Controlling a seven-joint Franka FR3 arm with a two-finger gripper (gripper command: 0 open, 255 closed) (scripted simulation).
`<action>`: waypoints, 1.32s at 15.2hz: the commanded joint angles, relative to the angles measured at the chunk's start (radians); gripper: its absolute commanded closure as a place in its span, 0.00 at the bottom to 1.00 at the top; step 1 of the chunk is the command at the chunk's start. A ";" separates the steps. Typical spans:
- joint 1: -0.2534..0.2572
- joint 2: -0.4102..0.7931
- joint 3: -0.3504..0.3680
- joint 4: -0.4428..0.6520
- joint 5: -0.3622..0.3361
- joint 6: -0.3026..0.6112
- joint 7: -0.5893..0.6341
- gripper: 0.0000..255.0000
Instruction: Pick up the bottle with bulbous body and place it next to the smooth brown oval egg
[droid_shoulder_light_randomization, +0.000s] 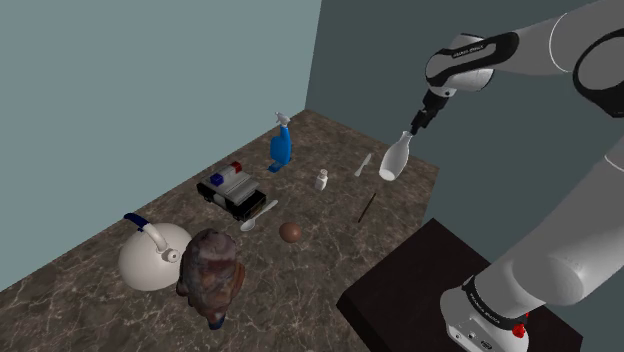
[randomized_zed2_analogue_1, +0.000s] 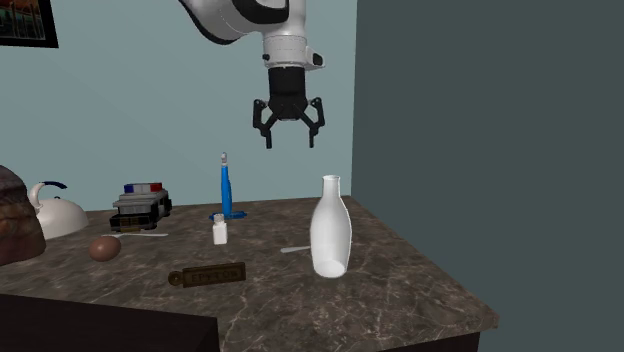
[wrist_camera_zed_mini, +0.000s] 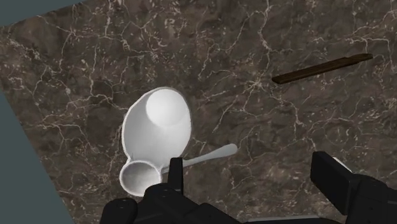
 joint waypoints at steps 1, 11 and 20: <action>-0.026 0.086 -0.002 0.068 0.059 0.005 -0.056 0.00; -0.173 0.419 0.054 0.358 0.239 0.003 -0.199 0.00; -0.182 0.463 0.070 0.348 0.262 0.054 -0.213 0.00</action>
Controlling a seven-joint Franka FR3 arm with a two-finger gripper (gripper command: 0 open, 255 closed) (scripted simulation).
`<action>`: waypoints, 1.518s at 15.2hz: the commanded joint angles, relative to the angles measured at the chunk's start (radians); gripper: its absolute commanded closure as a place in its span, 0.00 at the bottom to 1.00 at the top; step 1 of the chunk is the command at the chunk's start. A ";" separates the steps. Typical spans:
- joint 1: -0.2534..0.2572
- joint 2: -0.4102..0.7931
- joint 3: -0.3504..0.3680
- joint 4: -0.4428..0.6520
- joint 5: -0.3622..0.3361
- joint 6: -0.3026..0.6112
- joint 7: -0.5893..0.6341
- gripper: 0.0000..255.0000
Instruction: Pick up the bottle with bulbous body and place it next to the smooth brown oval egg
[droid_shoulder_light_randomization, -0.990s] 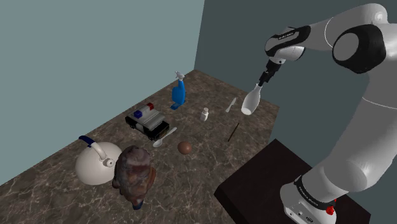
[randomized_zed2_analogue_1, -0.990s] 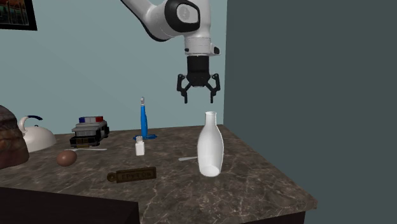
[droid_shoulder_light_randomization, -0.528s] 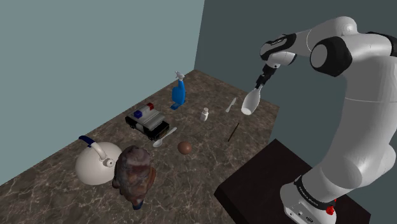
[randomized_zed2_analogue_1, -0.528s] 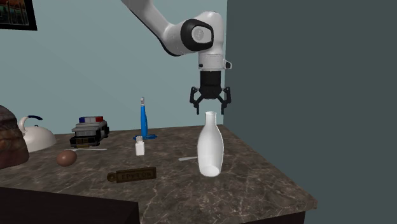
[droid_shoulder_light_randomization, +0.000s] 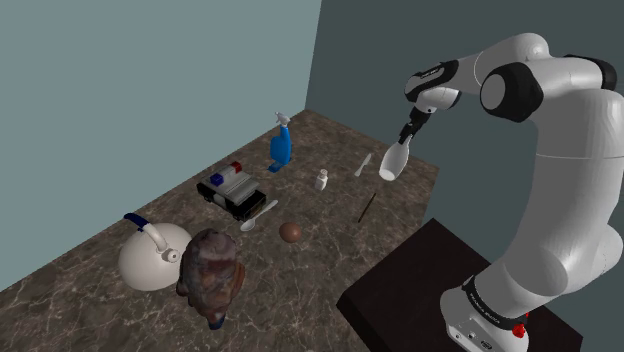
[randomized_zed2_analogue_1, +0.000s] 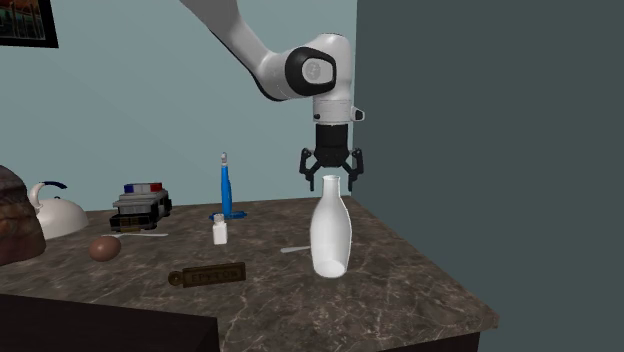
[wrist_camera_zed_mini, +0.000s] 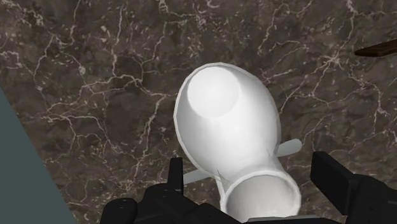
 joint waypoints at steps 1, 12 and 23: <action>0.000 0.001 0.000 0.000 0.000 0.001 0.000 0.00; 0.000 0.001 0.000 0.001 0.001 0.000 0.000 1.00; 0.013 -0.062 -0.023 0.029 -0.035 -0.087 0.024 1.00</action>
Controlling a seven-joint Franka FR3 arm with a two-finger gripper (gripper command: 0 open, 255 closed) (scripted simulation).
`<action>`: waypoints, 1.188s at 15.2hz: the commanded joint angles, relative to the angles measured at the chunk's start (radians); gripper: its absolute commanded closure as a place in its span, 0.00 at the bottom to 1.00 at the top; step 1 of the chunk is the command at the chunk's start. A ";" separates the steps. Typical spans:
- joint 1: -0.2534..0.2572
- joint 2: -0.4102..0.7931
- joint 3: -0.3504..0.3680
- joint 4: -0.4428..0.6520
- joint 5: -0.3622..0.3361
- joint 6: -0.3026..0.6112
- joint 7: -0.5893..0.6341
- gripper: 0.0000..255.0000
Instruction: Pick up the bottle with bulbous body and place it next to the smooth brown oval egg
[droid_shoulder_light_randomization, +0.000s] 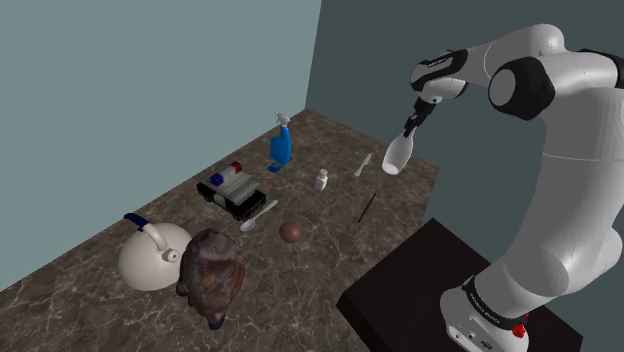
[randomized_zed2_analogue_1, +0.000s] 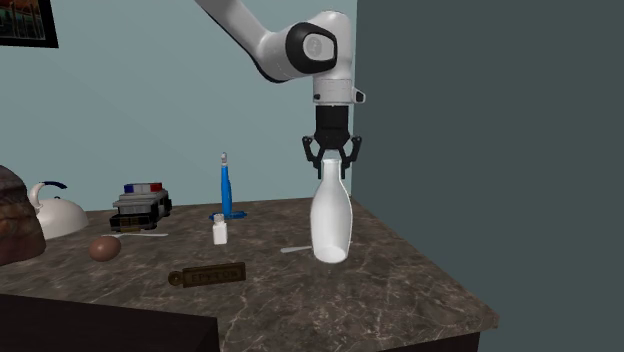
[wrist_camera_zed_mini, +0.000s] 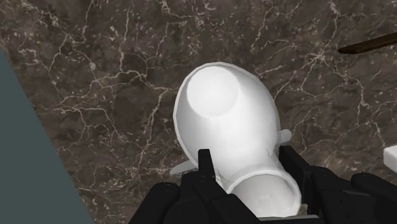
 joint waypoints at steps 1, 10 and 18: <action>0.003 -0.013 -0.004 0.009 -0.007 -0.020 0.005 1.00; 0.010 -0.062 -0.021 0.060 -0.037 -0.116 0.027 1.00; 0.011 -0.093 -0.031 0.124 -0.058 -0.207 0.043 1.00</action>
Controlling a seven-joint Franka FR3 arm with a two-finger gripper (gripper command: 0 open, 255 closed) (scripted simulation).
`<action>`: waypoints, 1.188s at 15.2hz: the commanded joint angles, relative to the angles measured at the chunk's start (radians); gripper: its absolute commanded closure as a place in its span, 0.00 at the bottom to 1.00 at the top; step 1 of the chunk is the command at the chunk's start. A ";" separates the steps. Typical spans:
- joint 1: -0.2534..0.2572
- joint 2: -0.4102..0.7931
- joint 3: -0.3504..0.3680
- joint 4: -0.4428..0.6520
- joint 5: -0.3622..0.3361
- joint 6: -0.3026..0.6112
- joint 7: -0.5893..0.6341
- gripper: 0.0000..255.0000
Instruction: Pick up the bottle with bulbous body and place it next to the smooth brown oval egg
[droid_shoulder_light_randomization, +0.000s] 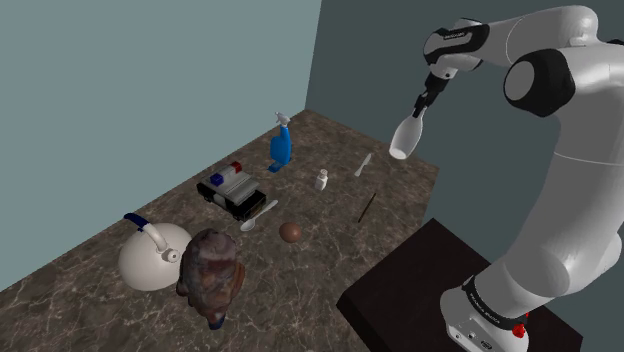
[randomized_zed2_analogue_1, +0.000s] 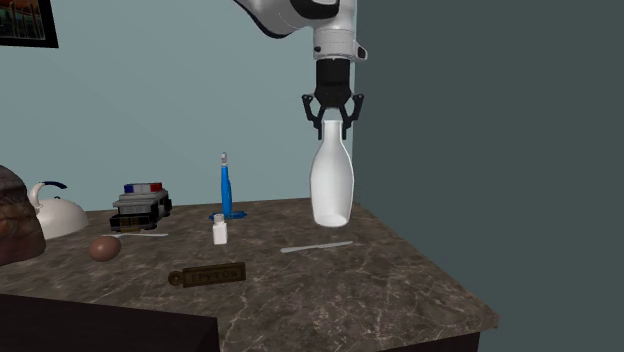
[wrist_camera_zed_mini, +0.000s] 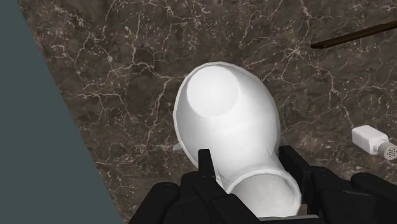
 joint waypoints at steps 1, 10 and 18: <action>0.001 -0.010 -0.003 0.012 -0.005 -0.020 0.004 1.00; -0.005 -0.026 -0.010 0.110 -0.019 -0.132 0.017 1.00; -0.019 -0.023 -0.013 0.223 -0.021 -0.241 0.026 1.00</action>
